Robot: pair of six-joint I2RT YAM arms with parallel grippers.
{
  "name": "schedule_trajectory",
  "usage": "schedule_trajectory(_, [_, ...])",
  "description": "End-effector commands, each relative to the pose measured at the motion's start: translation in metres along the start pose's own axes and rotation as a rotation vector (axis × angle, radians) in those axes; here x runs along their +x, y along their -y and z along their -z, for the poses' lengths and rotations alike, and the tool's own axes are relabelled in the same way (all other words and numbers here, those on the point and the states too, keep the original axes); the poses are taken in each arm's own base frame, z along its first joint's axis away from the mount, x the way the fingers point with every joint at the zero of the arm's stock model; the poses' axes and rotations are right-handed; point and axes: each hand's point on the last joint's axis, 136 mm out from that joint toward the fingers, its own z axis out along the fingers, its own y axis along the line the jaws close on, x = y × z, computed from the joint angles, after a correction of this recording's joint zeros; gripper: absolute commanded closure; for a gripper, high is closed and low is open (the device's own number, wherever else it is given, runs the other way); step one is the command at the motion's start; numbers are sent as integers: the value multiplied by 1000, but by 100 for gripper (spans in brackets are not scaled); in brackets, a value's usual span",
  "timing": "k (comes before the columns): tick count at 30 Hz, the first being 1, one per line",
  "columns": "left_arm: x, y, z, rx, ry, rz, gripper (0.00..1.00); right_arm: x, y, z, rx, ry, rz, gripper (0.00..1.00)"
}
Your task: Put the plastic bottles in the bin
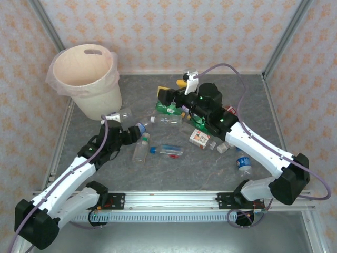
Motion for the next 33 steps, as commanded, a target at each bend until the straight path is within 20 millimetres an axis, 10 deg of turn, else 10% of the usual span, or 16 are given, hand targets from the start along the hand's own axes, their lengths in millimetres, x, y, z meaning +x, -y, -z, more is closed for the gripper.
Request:
schedule_trajectory(1, [22, -4, -3, -35, -38, -9, 17, -5, 0, 8, -9, 19, -4, 0])
schedule_trajectory(33, [121, -18, -41, -218, -329, -148, 23, 31, -17, -20, -127, -270, -17, 0])
